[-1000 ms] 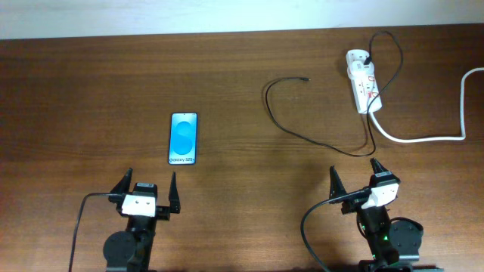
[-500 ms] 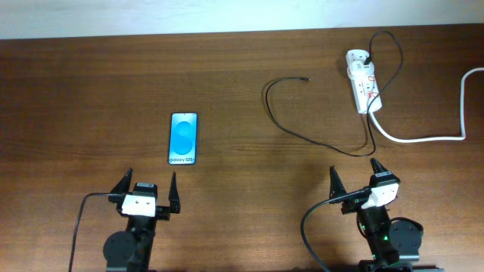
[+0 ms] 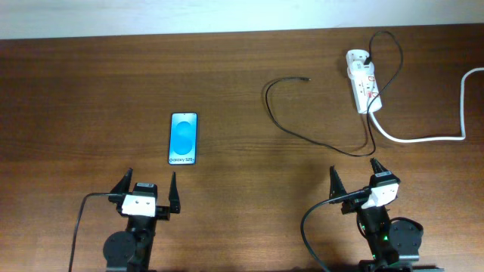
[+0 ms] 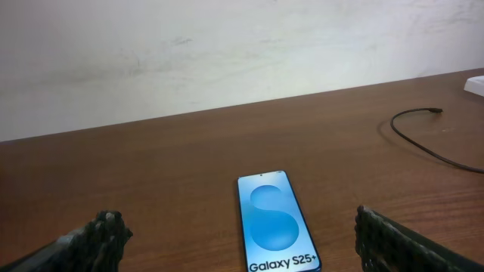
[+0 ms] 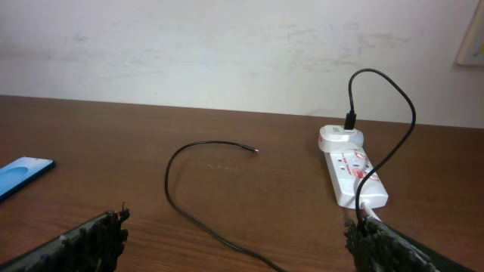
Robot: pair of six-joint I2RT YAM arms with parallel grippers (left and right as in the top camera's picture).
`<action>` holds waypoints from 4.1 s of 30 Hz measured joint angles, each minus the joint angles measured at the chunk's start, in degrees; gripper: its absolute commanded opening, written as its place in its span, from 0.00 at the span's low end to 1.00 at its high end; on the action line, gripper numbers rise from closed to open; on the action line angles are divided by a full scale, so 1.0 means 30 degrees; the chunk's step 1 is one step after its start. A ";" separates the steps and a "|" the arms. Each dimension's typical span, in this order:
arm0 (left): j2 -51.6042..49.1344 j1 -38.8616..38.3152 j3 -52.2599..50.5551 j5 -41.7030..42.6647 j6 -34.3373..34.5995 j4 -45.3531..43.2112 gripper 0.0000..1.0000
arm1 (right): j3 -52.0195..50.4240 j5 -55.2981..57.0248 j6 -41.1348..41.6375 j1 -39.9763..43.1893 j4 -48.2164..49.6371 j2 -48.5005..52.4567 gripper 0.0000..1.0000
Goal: Plug charger to phone and switch on socket
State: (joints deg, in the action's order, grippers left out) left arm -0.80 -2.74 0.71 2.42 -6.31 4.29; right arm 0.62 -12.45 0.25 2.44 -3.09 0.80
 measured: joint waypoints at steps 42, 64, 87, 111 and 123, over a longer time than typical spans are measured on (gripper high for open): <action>0.0000 0.0000 0.0000 0.0000 0.0000 0.0000 0.99 | 0.0000 0.0000 0.0007 0.0000 0.0000 0.0000 0.98; 0.0000 0.0000 0.0000 0.0000 0.0000 0.0000 0.99 | 0.0000 0.0000 0.0000 0.0000 0.0000 0.0000 0.98; 0.0000 0.0000 0.0000 0.0000 0.0000 0.0000 0.99 | 0.0000 0.0000 0.0000 0.0000 0.0007 0.0000 0.98; 0.0000 0.0000 0.0000 0.0007 0.0000 -0.0022 0.99 | 0.0000 0.0000 0.0007 0.0000 0.0000 0.0000 0.98; -0.3687 0.0000 0.5326 0.1880 0.0000 0.2382 0.99 | 0.0000 0.0000 0.0007 0.0000 0.0000 0.0000 0.98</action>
State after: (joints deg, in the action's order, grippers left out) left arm -11.86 -2.74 16.69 8.05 -6.31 11.44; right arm 0.62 -12.45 0.27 2.44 -3.09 0.80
